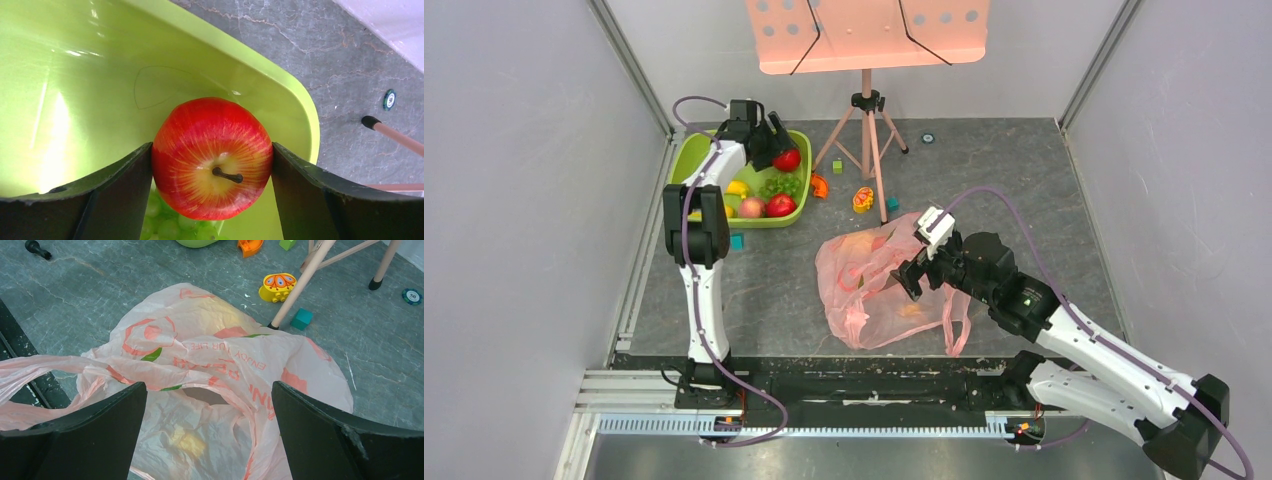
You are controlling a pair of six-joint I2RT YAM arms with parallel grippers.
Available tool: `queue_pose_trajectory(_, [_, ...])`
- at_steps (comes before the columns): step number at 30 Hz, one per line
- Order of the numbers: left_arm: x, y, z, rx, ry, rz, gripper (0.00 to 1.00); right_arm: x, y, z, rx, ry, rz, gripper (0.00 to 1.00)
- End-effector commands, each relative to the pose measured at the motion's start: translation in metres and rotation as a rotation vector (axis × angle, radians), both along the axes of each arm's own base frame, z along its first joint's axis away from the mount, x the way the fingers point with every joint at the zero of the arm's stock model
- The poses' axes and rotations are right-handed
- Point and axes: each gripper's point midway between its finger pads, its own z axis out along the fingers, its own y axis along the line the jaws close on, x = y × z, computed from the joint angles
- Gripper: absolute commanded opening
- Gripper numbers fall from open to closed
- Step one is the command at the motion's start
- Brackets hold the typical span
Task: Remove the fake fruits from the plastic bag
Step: Place the fake fruit in the bin, then take out the fake fruit from the plastic bag.
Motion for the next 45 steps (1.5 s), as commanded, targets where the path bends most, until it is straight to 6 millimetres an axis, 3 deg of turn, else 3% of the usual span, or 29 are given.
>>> queue_pose_trajectory(1, [0.013, 0.001, 0.015, 0.014, -0.063, -0.035, 0.86, 0.001, -0.003, 0.011, 0.014, -0.035, -0.011, 0.98])
queue_pose_trajectory(5, [0.012, 0.001, 0.013, 0.015, -0.055, -0.04, 0.92, 0.003, -0.007, 0.014, 0.012, -0.043, -0.033, 0.98])
queue_pose_trajectory(15, [0.009, 0.001, 0.013, 0.021, -0.038, -0.048, 0.94, -0.001, -0.013, 0.021, 0.02, -0.046, -0.04, 0.98])
queue_pose_trajectory(18, [0.007, 0.005, 0.027, 0.036, -0.054, -0.036, 0.97, -0.002, -0.014, 0.026, 0.028, -0.054, -0.043, 0.98])
queue_pose_trajectory(29, [-0.007, 0.014, 0.114, 0.047, -0.17, -0.015, 1.0, -0.013, -0.024, 0.04, 0.048, -0.085, -0.033, 0.98])
queue_pose_trajectory(35, [-0.037, 0.017, 0.159, 0.024, -0.218, -0.008, 1.0, -0.029, -0.013, 0.04, 0.104, -0.028, 0.044, 0.99])
queue_pose_trajectory(40, [-0.078, -0.001, 0.187, -0.077, -0.27, -0.041, 1.0, -0.039, -0.003, 0.023, 0.132, 0.051, 0.087, 0.93])
queue_pose_trajectory(45, [-0.125, -0.036, 0.183, -0.108, -0.278, -0.123, 0.98, -0.043, 0.006, 0.001, 0.174, 0.127, 0.097, 0.87])
